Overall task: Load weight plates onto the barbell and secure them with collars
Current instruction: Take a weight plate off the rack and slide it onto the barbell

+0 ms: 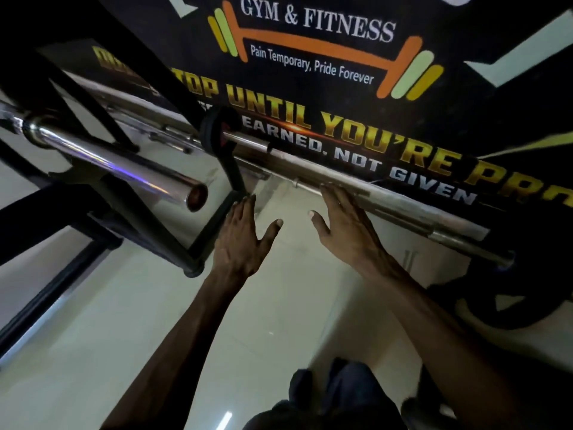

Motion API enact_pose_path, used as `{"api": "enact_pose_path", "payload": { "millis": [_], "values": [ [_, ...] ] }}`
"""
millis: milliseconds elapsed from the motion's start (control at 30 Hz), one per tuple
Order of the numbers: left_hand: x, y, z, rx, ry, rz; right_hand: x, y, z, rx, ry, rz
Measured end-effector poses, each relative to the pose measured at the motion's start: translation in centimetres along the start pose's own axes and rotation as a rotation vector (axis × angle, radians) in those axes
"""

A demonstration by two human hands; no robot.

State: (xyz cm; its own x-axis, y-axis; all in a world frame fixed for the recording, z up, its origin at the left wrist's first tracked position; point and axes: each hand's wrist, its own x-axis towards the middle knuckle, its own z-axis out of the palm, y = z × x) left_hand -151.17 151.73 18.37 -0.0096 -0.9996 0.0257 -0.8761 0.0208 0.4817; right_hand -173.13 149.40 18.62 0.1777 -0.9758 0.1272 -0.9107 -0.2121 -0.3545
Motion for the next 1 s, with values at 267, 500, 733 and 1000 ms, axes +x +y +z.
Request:
{"api": "enact_pose_path", "payload": {
  "millis": [267,500,733,1000],
  "values": [
    [10.2,1.4,4.3,-0.038,0.086,-0.238,14.7,5.9,2.8,0.0,-0.017,-0.208],
    [20.6,2.6,5.6,-0.092,0.154,-0.394,26.9,9.7,3.5,0.022,-0.046,-0.399],
    [30.7,-0.1,5.5,-0.179,0.249,-0.524,38.8,9.6,6.7,0.11,-0.149,-0.49],
    [42.3,-7.3,6.9,-0.368,0.433,-0.541,51.3,7.1,13.9,0.238,-0.204,-0.575]
  ]
}}
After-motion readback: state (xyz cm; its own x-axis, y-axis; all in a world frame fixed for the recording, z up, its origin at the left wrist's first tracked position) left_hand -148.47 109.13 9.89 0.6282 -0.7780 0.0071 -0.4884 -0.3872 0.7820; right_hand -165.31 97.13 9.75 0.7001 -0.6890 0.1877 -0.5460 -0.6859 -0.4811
